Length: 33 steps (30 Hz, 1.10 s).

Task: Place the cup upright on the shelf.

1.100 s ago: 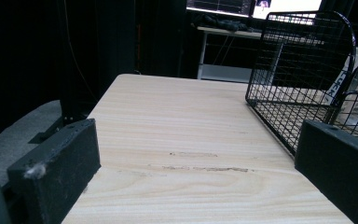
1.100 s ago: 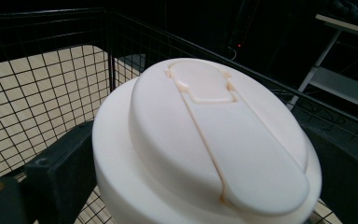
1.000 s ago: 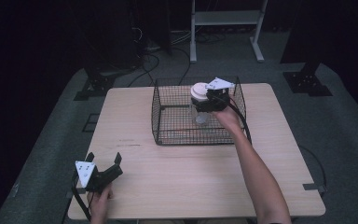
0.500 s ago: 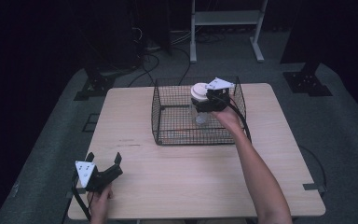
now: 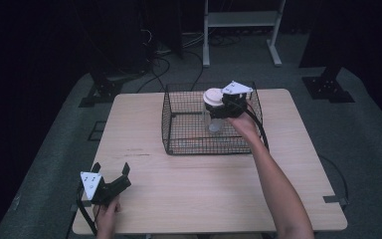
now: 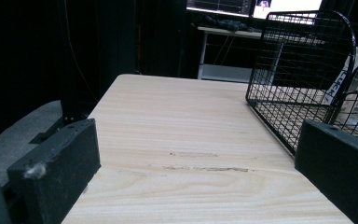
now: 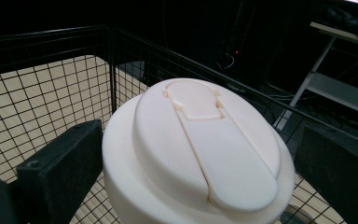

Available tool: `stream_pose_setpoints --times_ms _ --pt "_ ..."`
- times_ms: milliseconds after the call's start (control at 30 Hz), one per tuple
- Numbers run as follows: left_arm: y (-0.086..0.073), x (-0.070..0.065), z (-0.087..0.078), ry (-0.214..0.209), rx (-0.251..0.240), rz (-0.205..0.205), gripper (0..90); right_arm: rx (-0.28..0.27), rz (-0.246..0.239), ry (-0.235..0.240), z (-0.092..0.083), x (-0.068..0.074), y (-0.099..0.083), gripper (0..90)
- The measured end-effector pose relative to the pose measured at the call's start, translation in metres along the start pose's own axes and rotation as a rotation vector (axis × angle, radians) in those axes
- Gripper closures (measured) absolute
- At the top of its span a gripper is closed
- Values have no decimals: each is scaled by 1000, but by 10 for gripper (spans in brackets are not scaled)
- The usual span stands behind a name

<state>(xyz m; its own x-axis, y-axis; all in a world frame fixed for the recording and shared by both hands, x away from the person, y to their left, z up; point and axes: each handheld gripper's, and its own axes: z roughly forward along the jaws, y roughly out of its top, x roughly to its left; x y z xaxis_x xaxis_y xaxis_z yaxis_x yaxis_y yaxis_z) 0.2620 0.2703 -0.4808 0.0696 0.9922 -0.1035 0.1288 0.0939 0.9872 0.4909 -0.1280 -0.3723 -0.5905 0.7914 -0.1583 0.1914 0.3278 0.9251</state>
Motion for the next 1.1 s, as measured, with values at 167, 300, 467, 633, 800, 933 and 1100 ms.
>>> stream_pose_setpoints --times_ms 167,300,467,633,800,933,1100 --pt "0 0 0 1 -1 0 0 -26 19 1 -4 -1 3 12" --pt "0 0 1 3 0 -1 0 -52 41 11 -9 -3 7 12" --pt "0 0 1 4 2 0 0 -73 36 9 -18 -6 12 12" --pt "0 0 0 6 2 0 0 -82 31 3 -25 -10 14 12" --pt "0 0 0 4 3 1 0 -93 35 -4 -34 -15 16 12" --pt "0 0 0 2 2 -5 0 -89 39 -8 -37 -18 17 12" --pt "0 0 0 0 0 0 0 -86 37 -5 -42 -17 18 13"
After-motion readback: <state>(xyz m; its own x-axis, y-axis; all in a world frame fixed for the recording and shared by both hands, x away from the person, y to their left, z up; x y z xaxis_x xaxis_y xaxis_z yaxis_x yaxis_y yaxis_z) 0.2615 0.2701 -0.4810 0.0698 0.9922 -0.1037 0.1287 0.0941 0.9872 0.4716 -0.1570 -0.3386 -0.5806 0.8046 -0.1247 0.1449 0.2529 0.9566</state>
